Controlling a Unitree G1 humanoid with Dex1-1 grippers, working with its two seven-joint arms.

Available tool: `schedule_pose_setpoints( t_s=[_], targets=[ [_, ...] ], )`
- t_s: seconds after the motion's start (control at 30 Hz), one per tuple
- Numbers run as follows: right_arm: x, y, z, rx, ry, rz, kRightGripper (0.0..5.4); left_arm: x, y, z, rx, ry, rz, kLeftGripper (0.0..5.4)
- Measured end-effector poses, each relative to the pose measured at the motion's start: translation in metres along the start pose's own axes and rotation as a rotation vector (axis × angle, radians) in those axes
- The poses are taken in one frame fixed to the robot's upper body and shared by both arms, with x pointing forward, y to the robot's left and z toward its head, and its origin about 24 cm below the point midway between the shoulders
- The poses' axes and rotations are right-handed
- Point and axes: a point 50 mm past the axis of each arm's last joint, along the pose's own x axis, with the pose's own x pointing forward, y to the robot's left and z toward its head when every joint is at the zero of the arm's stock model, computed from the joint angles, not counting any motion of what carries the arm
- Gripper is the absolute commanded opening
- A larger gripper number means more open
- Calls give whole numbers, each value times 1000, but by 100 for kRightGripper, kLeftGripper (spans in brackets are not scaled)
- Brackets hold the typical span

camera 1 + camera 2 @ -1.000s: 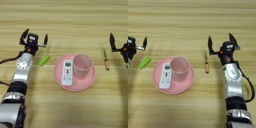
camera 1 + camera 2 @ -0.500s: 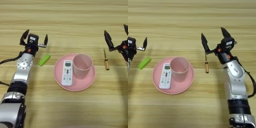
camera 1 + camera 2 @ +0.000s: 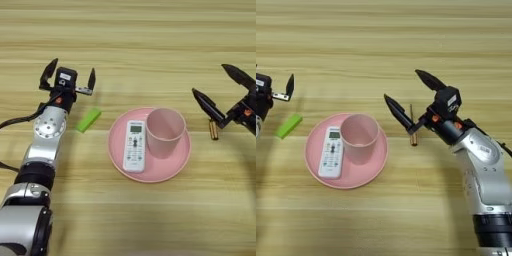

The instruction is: Move the objects on the table

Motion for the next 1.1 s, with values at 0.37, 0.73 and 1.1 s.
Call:
schedule_pose_setpoints(
  t_s=[0.37,0.73,1.1],
  targets=[
    [-17,24,-14,40,153,295,540,0,0,-1,0,4,2,539],
    [-27,27,-28,-1,297,367,540,1,0,1,2,-3,4,539],
    [-21,42,-45,13,335,375,540,1,-2,-1,3,1,1,539]
  ],
)
